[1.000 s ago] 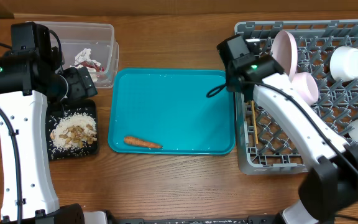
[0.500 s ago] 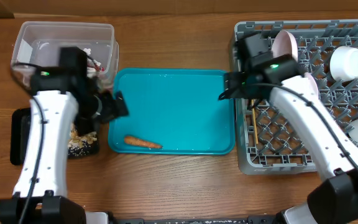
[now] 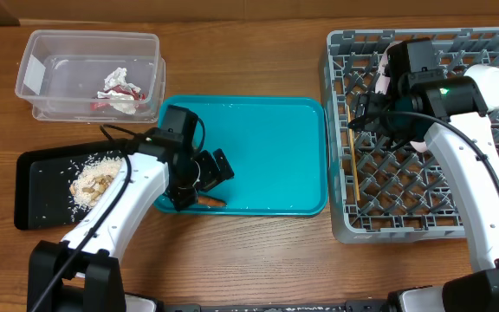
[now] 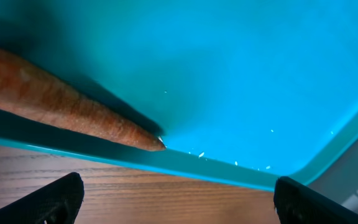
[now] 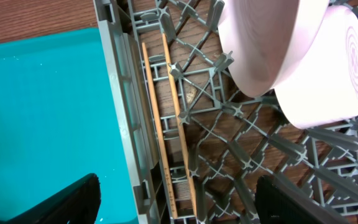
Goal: Sort waste into correct bins and load items into the dishwasher
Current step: 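Reach the left gripper to the carrot on the teal tray and grasp it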
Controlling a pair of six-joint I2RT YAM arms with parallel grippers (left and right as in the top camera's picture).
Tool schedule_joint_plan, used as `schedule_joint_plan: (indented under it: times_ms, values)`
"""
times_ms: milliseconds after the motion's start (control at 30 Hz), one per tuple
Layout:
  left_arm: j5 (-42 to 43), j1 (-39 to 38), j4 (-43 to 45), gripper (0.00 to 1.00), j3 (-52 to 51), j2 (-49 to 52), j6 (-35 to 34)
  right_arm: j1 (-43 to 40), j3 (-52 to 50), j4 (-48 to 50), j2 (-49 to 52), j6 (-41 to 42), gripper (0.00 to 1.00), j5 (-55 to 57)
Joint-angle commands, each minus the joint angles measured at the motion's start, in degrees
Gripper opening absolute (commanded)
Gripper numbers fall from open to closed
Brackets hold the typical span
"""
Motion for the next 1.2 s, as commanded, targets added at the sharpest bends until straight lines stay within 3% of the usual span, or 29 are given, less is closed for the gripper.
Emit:
schedule_joint_plan:
  times_ms: [0, 267, 633, 1167]
  values:
    - [-2.6, -0.5, 0.5, 0.99, -1.4, -0.6, -5.8, -0.1, 0.8, 0.3, -0.8, -0.2, 0.82, -0.5]
    - [-7.2, -0.5, 1.6, 0.99, -4.7, -0.6, -13.5, -0.1, 0.8, 0.3, -0.8, -0.2, 0.82, -0.5]
    - [-13.8, -0.5, 8.2, 0.96, -7.9, -0.6, -14.4, -0.1, 0.8, 0.0, -0.8, -0.2, 0.82, -0.5]
    - [-14.0, -0.5, 11.1, 0.93, -8.0, 6.0, -14.5, -0.1, 0.8, -0.1, -0.8, -0.2, 0.82, -0.5]
